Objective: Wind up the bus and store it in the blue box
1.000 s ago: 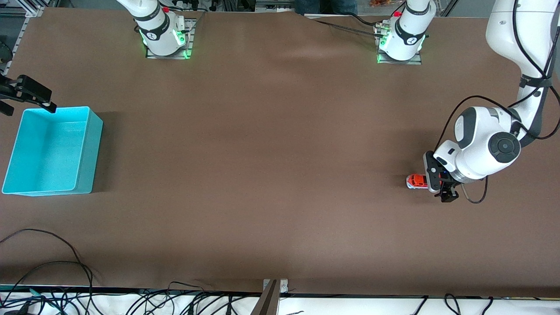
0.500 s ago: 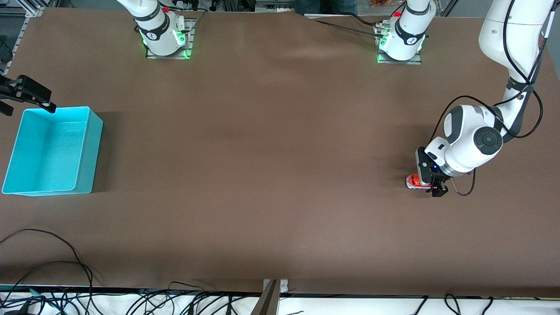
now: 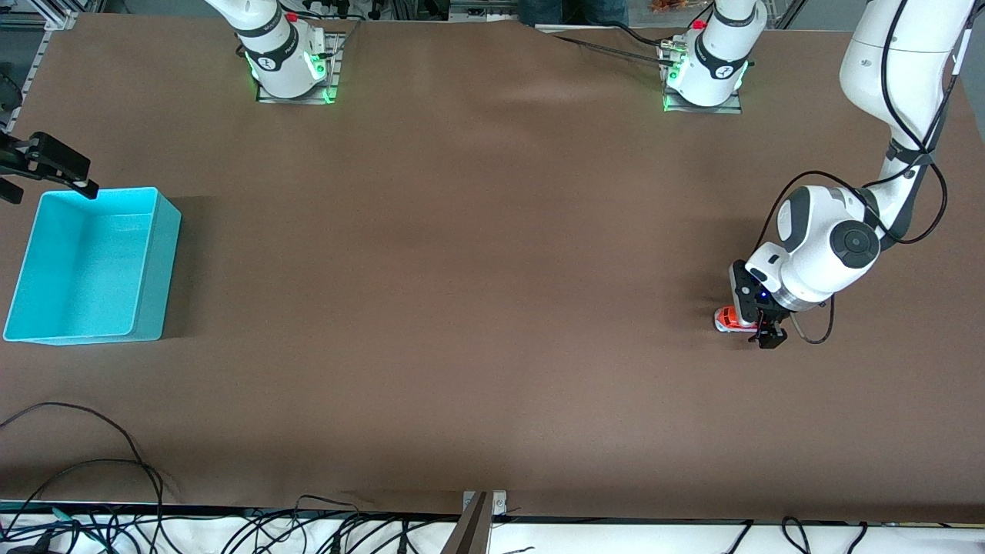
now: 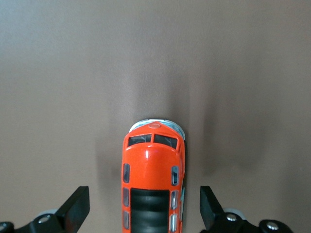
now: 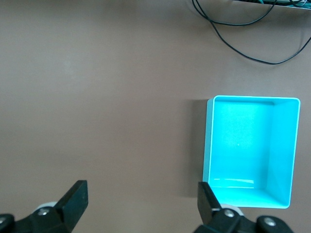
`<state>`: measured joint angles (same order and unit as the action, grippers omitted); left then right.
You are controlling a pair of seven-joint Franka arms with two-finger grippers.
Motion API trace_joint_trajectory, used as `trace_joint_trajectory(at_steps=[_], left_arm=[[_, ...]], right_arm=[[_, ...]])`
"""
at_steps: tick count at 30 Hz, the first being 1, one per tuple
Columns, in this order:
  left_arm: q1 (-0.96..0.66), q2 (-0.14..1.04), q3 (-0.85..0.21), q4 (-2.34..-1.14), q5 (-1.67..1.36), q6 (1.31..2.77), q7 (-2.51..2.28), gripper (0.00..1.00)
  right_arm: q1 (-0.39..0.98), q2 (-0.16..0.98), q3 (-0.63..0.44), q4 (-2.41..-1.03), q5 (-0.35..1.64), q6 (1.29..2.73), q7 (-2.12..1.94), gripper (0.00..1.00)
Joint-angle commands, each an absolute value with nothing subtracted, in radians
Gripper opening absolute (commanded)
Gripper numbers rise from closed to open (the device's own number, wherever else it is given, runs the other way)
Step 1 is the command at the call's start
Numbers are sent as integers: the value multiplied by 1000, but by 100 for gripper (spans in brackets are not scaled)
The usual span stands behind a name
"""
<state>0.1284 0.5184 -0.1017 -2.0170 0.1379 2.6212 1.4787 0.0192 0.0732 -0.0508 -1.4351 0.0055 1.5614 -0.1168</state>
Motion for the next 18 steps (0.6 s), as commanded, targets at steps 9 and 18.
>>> trace_joint_trajectory(at_steps=[9,18], left_arm=[[153,535,-106,-2022,202,2658,1502,73],[152,534,-106,-2022,202,2658,1500,35]], right_arm=[[17,77,-49,-1422,-6,1557,-115,100],[17,77,-49,-1422,-8,1557,-115,100]])
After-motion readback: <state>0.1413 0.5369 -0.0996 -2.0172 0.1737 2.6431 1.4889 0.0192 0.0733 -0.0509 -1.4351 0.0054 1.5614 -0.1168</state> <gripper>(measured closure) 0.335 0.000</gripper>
